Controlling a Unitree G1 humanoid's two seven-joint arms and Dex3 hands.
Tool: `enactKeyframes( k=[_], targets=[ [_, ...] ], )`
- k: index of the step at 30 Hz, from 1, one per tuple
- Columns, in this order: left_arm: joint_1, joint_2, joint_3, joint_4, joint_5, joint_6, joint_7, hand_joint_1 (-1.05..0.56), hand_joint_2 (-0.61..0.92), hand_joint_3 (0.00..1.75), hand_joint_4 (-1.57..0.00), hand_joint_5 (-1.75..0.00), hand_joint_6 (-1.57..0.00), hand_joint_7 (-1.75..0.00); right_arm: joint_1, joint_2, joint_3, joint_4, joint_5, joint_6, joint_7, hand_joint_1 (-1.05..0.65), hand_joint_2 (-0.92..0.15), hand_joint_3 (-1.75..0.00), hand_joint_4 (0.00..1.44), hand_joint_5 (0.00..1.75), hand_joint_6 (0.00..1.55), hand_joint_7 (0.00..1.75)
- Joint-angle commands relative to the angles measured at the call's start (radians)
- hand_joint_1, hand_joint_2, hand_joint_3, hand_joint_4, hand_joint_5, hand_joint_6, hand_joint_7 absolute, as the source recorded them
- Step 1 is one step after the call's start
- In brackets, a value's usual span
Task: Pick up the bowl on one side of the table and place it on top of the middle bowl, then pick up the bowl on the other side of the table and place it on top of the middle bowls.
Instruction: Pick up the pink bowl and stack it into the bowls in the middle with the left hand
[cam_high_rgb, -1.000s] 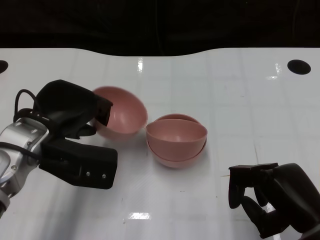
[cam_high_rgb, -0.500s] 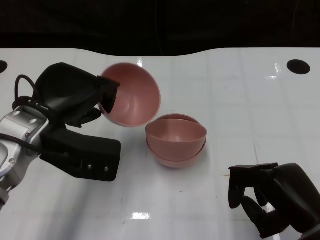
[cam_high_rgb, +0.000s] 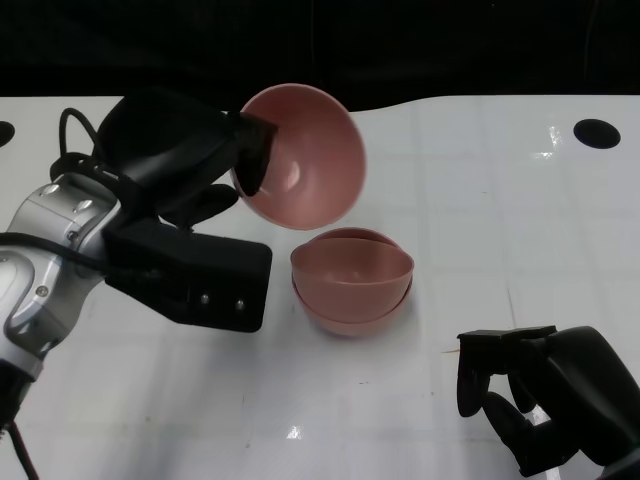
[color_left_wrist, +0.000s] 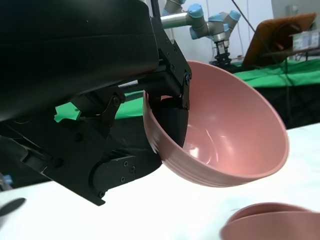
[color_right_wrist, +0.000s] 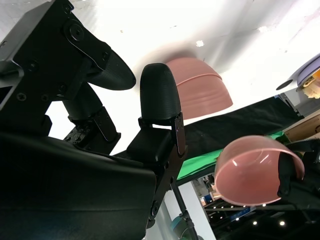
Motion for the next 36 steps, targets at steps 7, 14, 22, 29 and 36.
enactKeyframes(
  k=[7,14,22,29,36],
  targets=[
    [-0.057,-0.036,0.026,0.023,-0.121,0.018,-0.122,-0.26,0.50,0.88,-0.84,-1.75,-0.68,-1.75,0.004,0.000,0.001,-0.004,0.004,0.004,0.000,-0.09,-0.14,-1.56,0.98,1.75,0.86,1.49],
    [-0.087,-0.065,0.029,0.057,-0.212,0.062,-0.240,-0.25,0.52,0.84,-0.85,-1.75,-0.69,-1.75,0.009,0.001,0.004,-0.017,-0.002,0.016,0.005,-0.09,-0.14,-1.56,0.98,1.75,0.86,1.49],
    [-0.111,-0.081,0.026,0.083,-0.269,0.099,-0.330,-0.21,0.49,0.98,-0.88,-1.75,-0.69,-1.75,0.012,0.002,0.010,-0.032,-0.012,0.032,0.007,-0.09,-0.12,-1.56,0.98,1.75,0.86,1.48],
    [-0.102,-0.110,0.027,0.089,-0.319,0.123,-0.381,-0.19,0.44,1.15,-0.90,-1.75,-0.70,-1.75,0.013,0.003,0.016,-0.044,-0.014,0.043,0.006,-0.08,-0.12,-1.55,0.98,1.75,0.87,1.46],
    [-0.088,-0.127,0.028,0.100,-0.364,0.140,-0.420,-0.20,0.44,1.27,-0.90,-1.75,-0.72,-1.75,0.009,-0.002,0.022,-0.045,-0.012,0.051,0.006,-0.09,-0.13,-1.55,0.98,1.75,0.87,1.46]
  ],
)
